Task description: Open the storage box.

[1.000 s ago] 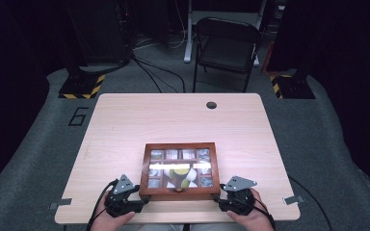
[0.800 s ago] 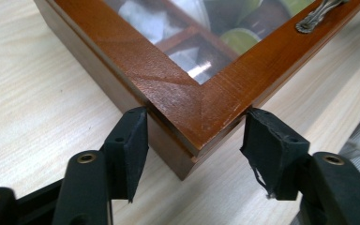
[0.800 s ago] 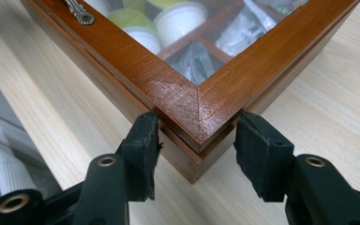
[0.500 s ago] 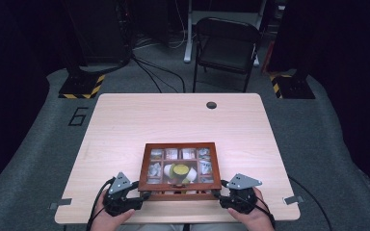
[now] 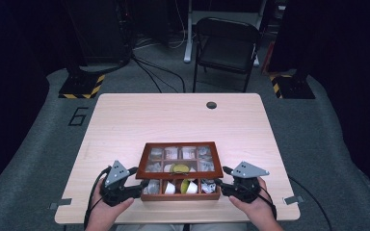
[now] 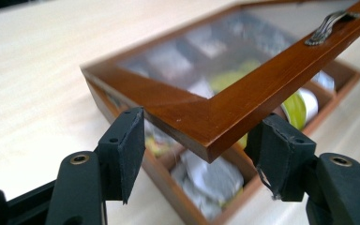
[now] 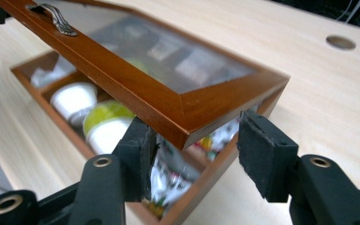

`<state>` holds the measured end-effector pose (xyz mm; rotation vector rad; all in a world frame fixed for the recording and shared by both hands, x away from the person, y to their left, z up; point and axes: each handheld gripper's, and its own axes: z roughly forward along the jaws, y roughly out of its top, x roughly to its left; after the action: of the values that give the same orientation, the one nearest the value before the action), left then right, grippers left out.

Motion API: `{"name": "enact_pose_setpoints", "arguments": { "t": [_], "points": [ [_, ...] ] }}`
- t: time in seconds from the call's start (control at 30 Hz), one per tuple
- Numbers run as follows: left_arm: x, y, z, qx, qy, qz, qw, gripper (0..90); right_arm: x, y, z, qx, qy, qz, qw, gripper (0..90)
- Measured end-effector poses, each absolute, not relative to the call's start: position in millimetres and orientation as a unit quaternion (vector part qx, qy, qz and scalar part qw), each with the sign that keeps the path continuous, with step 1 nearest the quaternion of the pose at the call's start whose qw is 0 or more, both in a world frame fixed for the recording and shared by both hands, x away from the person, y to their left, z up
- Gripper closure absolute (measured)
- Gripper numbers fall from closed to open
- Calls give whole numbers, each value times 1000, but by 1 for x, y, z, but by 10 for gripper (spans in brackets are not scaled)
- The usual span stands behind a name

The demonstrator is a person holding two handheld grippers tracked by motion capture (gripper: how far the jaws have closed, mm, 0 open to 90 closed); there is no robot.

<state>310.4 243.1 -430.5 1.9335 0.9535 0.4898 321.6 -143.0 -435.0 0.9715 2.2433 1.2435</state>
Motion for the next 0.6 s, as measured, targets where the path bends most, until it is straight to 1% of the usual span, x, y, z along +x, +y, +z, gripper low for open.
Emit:
{"name": "enact_pose_setpoints", "arguments": {
  "t": [0.1, 0.13, 0.23, 0.37, 0.6],
  "points": [
    [315, 244, -423, 779, 383, 198, 455, 376, 327, -143, -427, 343, 800, 449, 200, 472],
    [318, 243, -418, 775, 384, 201, 459, 376, 333, -142, -418, 336, 800, 452, 207, 476],
    [325, 243, -407, 776, 378, 207, 460, 376, 338, -141, -411, 332, 799, 455, 210, 479],
    [338, 240, -389, 777, 367, 227, 459, 376, 352, -140, -393, 326, 798, 462, 211, 494],
    [360, 240, -372, 772, 363, 227, 470, 379, 371, -139, -376, 337, 784, 476, 211, 507]
  ]
}}
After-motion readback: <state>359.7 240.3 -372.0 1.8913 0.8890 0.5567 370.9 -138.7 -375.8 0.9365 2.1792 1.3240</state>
